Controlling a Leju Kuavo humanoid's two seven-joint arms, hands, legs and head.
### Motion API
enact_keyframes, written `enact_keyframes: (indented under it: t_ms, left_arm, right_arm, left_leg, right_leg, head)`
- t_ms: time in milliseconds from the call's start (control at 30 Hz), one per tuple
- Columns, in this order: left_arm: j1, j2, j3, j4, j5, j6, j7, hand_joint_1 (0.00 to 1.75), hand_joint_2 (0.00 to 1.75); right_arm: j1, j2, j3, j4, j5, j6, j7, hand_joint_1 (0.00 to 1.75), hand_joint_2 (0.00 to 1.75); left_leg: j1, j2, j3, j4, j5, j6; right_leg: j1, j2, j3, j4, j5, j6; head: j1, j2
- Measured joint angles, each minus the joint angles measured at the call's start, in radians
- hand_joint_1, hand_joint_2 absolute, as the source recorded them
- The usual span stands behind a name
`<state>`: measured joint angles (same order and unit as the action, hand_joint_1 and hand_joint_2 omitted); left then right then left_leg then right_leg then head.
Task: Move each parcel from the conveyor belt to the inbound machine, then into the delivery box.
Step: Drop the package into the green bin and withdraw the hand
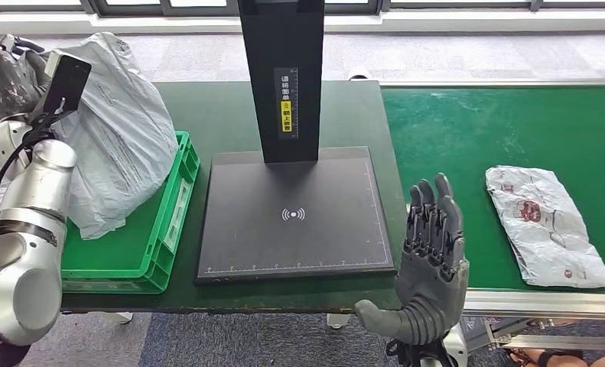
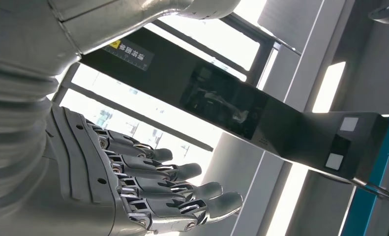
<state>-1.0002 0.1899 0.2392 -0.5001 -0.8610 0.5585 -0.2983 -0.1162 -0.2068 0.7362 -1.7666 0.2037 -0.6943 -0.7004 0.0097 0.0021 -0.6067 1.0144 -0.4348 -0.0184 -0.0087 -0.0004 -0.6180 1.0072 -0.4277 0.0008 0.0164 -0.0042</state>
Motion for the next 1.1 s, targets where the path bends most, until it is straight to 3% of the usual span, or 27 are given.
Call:
enact_keyframes:
  t_ms: [200,300,333,433,600,733,933,1100]
  left_arm:
    - [0.003,-0.004,0.000,-0.003,0.000,0.000,0.001,1.75,1.75]
    - [0.021,-0.007,0.003,-0.013,-0.005,-0.026,0.032,0.44,1.75]
    - [0.029,-0.007,0.005,-0.013,-0.007,-0.040,0.046,0.00,1.31]
    - [0.044,-0.006,0.013,-0.003,-0.008,-0.059,0.060,0.00,0.00]
    - [0.057,-0.005,0.026,0.009,0.004,-0.058,0.067,0.00,0.00]
    - [0.095,-0.004,0.055,0.006,0.060,-0.055,0.015,0.00,0.00]
    - [0.216,-0.025,0.100,-0.095,0.225,-0.106,-0.114,0.00,0.00]
    - [0.316,-0.058,0.111,-0.212,0.316,-0.148,-0.148,0.00,0.00]
  right_arm:
    - [0.000,0.000,0.000,0.001,0.000,0.000,0.000,0.00,1.75]
    - [0.004,0.000,0.005,0.008,0.008,0.012,0.000,0.00,1.75]
    - [0.008,0.000,0.007,0.010,0.014,0.020,0.000,0.00,1.75]
    - [0.018,0.000,0.008,0.011,0.027,0.038,0.000,0.00,1.75]
    - [0.039,0.000,0.008,0.011,0.041,0.053,0.001,0.00,1.75]
    - [0.063,0.000,0.006,0.011,0.048,0.064,0.001,0.00,1.75]
    - [0.125,0.004,-0.045,0.011,0.098,0.118,0.001,0.00,1.75]
    - [0.172,0.024,-0.131,0.011,0.117,0.174,0.001,0.00,1.75]
  left_leg:
    - [0.000,0.000,0.000,0.000,0.000,0.000]
    - [0.000,0.000,0.000,0.000,0.000,0.000]
    - [0.000,0.000,0.000,0.000,0.000,0.000]
    - [0.000,0.000,0.000,0.000,0.000,0.000]
    - [0.000,-0.001,0.000,0.000,0.000,0.000]
    - [0.000,0.000,0.000,0.000,0.000,0.000]
    - [0.000,0.001,0.000,0.000,-0.001,-0.001]
    - [0.000,0.001,0.000,0.000,-0.001,0.000]
  right_leg:
    - [0.000,0.000,0.000,0.000,0.000,0.000]
    - [0.000,0.000,0.000,0.000,0.000,0.000]
    - [0.000,0.000,0.000,0.000,0.000,0.000]
    - [0.000,0.000,0.000,0.000,0.000,0.000]
    - [0.000,0.000,0.000,0.000,0.000,0.000]
    - [0.000,0.000,0.000,0.000,0.000,0.000]
    - [0.000,0.000,0.000,0.000,-0.001,-0.001]
    - [0.000,0.000,0.000,0.000,-0.001,-0.001]
  head:
    - [0.000,0.000]
    - [0.000,0.000]
    - [0.000,0.000]
    - [0.000,0.000]
    - [0.000,0.000]
    - [0.000,0.000]
    - [0.000,0.000]
    - [0.000,0.000]
